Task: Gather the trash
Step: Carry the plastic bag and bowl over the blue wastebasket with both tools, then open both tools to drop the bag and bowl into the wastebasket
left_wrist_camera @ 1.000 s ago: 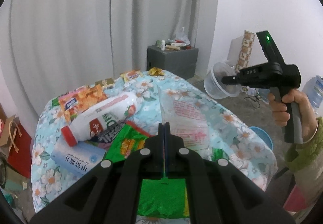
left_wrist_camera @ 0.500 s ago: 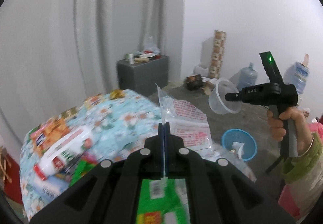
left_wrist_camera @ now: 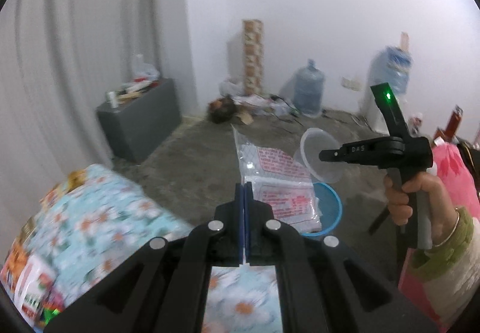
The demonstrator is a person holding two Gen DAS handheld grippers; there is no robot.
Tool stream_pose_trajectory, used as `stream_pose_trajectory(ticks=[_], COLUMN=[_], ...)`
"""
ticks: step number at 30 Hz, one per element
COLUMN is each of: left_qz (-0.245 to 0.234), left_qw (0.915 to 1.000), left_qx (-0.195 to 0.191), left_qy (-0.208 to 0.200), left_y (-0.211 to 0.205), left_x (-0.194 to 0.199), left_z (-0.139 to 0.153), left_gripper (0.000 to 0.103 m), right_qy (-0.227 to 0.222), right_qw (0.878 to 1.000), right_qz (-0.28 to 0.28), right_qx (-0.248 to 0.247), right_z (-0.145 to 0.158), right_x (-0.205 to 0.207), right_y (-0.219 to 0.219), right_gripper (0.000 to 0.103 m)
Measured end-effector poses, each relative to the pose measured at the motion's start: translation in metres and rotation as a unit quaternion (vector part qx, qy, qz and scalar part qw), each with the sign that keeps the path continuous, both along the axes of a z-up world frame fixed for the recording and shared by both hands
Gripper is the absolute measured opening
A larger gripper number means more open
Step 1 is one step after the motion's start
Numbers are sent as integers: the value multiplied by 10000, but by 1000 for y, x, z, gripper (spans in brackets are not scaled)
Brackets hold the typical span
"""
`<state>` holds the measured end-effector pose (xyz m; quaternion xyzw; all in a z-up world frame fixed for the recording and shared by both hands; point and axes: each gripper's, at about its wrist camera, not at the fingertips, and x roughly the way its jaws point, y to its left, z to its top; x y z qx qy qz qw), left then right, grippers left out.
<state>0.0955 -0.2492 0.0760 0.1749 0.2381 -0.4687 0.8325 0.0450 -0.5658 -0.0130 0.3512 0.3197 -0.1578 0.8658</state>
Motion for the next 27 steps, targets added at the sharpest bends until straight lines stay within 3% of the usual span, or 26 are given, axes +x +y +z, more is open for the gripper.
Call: stream_pose_trajectory(ticks=[9,18,23,27], left_qz=[-448,-533,-539,-467], left_qw=[9959,9872,9856,9837], left_qx=[727,1398,1452,1601], left_qy=[293,557,672,668], left_y=[-127,-243,-282,-310], left_x=[10,31,37,44], left_z=[-58,-129,-150,-169], left_gripper=[0,0,0,4], right_qy=[333,778,879,995], right_qw=[9946,9782,9703,9640], right_qz=[-842,-1496,-1768,-1891], right_qx=[500,1208,1400,1585], right_z=[-55,-124,-151,-174], right_x=[-33,-45,-44,-40], right_y=[-69,-126,-149,-162], right_gripper=[4,8,11,55])
